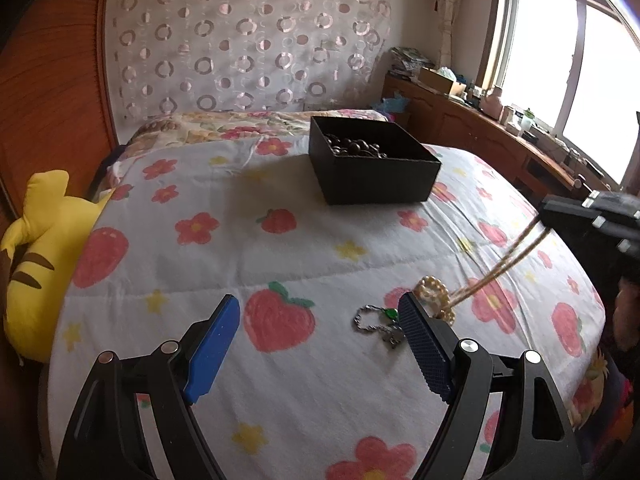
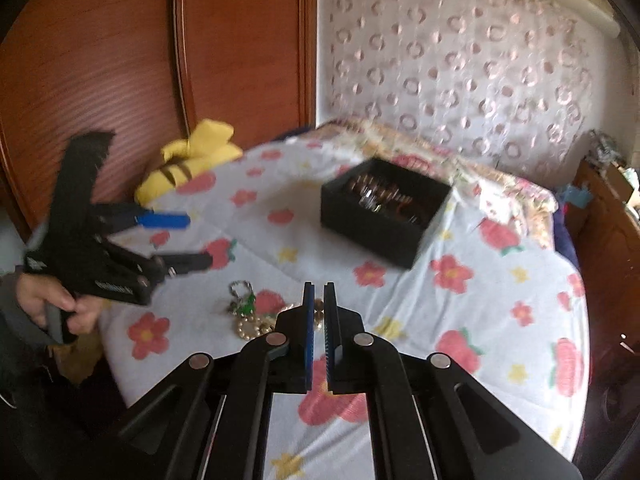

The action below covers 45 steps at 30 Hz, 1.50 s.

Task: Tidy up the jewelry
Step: 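Grasp the green jade keychain with the left tool while the right tool holds the pearl bracelet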

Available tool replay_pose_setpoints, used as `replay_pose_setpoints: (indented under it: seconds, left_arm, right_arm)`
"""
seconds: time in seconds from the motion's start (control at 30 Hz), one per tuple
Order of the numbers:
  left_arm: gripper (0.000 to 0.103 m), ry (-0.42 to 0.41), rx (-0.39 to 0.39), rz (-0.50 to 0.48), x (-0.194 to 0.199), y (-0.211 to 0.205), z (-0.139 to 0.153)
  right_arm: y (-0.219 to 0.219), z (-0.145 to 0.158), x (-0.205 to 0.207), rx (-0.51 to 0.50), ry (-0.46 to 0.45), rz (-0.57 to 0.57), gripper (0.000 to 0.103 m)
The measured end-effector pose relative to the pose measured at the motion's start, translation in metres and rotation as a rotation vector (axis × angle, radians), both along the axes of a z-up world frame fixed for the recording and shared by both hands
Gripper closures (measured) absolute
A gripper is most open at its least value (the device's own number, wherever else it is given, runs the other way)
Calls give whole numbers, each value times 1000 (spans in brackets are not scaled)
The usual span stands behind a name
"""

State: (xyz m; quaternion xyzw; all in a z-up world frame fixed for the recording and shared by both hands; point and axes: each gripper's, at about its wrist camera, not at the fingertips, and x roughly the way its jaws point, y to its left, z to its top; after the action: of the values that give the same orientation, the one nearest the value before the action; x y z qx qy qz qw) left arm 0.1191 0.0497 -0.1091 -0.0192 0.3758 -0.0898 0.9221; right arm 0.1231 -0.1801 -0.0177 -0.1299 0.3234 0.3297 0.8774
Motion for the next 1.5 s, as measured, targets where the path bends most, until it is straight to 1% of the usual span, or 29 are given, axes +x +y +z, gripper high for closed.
replay_pose_setpoints:
  seconds: [0.2,0.4,0.5,0.63,0.77,0.87,1.03,1.07,1.13,1.17,1.2,1.23,1.3,1.33,1.4,1.5]
  left_arm:
    - [25,9,8,-22,-3,-11,-1]
    - [25,24,31,-58,-3,-24,-7]
    - [25,36,32,-71,-3,-27,-10]
    - [25,56,18,-102,2,-32,-14]
    - [26,83,19,-114,11,-37,-19]
    - [26,109,5,-137,16,-44,-22]
    - [27,128,39,-164,18,-57,-28]
    - [33,131,49,-171,18,-60,-30]
    - [37,124,89,-177,16,-66,-31]
    - [43,118,107,-180,15,-68,-31]
    - [53,114,113,-182,13,-69,-31]
    - [58,112,121,-184,12,-70,-31]
    - [87,112,127,-194,10,-71,-30]
    - [91,117,123,-202,10,-71,-30]
    - [92,119,119,-223,7,-73,-29]
    - [93,93,136,-229,0,-77,-24]
  right_arm:
    - [-21,31,-13,20,-82,-28,98]
    - [-34,52,-16,33,-146,-70,98]
    - [-39,58,-18,34,-168,-79,98]
    - [-44,55,-17,36,-161,-88,98]
    - [-44,38,-15,29,-121,-91,98]
    - [-43,29,-14,25,-100,-93,98]
    - [-44,21,-12,27,-81,-94,97]
    - [-44,20,-12,28,-80,-94,98]
    - [-43,20,-13,29,-80,-93,98]
    - [-43,20,-13,28,-80,-93,97]
    - [-43,20,-13,28,-80,-93,97]
    - [-43,20,-13,28,-80,-94,97]
    - [-43,19,-13,28,-78,-94,97]
    - [-43,19,-13,28,-78,-94,97]
    - [-43,19,-13,28,-78,-93,97]
    - [-43,18,-13,27,-80,-93,97]
